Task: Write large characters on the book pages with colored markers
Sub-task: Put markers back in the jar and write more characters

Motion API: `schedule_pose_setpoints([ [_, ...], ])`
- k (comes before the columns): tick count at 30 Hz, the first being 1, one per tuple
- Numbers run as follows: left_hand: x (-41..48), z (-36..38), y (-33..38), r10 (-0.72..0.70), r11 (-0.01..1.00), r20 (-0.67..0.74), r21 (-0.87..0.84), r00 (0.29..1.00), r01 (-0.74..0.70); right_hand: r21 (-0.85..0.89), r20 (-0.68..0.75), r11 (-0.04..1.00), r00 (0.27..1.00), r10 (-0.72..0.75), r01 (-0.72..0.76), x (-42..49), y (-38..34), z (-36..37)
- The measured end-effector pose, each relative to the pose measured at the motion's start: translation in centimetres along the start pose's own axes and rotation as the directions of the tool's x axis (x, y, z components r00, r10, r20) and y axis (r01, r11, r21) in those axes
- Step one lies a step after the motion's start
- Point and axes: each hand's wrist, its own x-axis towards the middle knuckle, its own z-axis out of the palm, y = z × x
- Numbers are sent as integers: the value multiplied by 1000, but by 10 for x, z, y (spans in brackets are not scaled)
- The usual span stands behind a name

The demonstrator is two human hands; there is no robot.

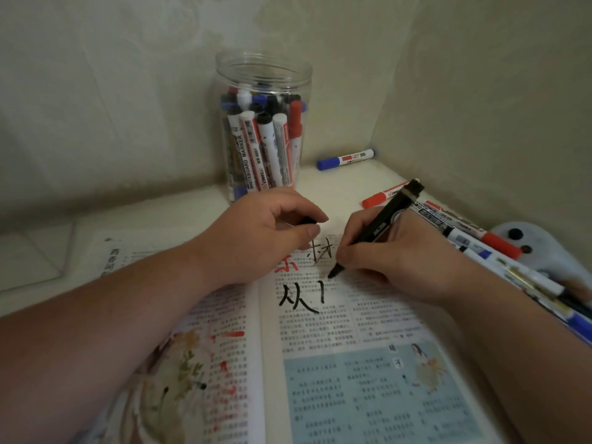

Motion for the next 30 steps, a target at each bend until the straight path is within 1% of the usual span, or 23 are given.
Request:
schedule_pose_setpoints([
  [2, 0, 1, -1, -11, 999, 4, -33, 1000, 11, -16, -46, 1000, 999, -9, 8, 2, 3, -3],
  [4, 0, 1, 0, -12, 1000, 7, -19, 1000, 12, -43, -14, 999, 1000, -7, 6, 2, 4, -1],
  [7, -3, 0, 2, 1, 999, -1, 42, 1000, 0, -11, 26, 1000, 999, 28, -27, 2, 4, 2],
  [11, -3, 1, 3, 26, 997, -9, 66, 1000, -25, -124, -2, 992, 1000, 26, -26, 3, 3, 1],
  [13, -3, 1, 3, 33, 998, -8, 62, 999, -33, -140, -11, 989, 999, 38, -39, 3, 2, 0],
  [16, -4, 1, 2, 24, 999, -14, 43, 1000, -23, -148, 113, 987, 990, 81, -64, 0, -3, -3],
  [18, -4, 2, 2, 17, 999, -11, 27, 1000, -17, -145, 158, 988, 984, 83, -60, -1, -5, -4],
  [20, -5, 2, 2, 18, 1000, 1, 23, 1000, -18, -112, 154, 992, 985, 74, -57, -1, -4, -4],
  [23, -5, 2, 3, 21, 999, 23, 36, 1000, -21, 6, 122, 997, 990, 73, -74, 0, 0, -2],
  [24, -5, 2, 3, 18, 999, 29, 41, 999, -20, 9, 114, 997, 991, 72, -74, 1, 1, -1],
  [28, -5, 2, 3, 8, 998, 39, 57, 999, -10, -145, 67, 989, 997, 40, -30, 3, 1, 0],
  [30, -6, 2, 4, 6, 997, 43, 71, 999, -9, -136, 47, 990, 998, 43, -36, 3, 3, -2],
])
